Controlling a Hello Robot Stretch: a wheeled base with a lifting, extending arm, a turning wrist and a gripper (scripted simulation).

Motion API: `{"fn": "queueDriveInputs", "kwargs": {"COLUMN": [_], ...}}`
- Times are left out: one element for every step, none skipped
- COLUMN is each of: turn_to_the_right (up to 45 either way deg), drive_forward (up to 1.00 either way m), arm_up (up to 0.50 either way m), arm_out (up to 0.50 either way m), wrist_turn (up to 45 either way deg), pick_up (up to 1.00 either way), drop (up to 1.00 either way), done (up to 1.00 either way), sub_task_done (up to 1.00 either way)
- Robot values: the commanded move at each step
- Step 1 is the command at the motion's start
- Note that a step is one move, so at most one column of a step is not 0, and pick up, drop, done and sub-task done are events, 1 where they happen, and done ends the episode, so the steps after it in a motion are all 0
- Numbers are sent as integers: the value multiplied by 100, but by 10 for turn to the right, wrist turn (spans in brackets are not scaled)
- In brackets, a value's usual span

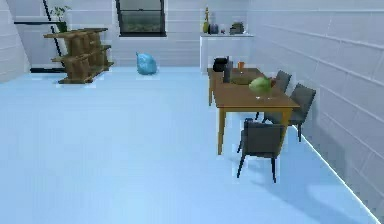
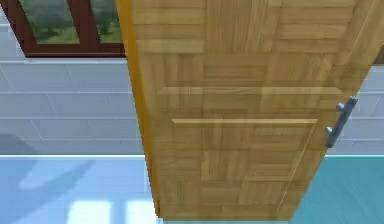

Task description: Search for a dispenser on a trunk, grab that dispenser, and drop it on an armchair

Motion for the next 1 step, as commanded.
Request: {"fn": "queueDriveInputs", "kwargs": {"turn_to_the_right": [450], "drive_forward": [0], "arm_up": [0], "arm_out": [0], "wrist_turn": [0], "pick_up": [0], "drop": [0], "done": [0], "sub_task_done": [0]}}
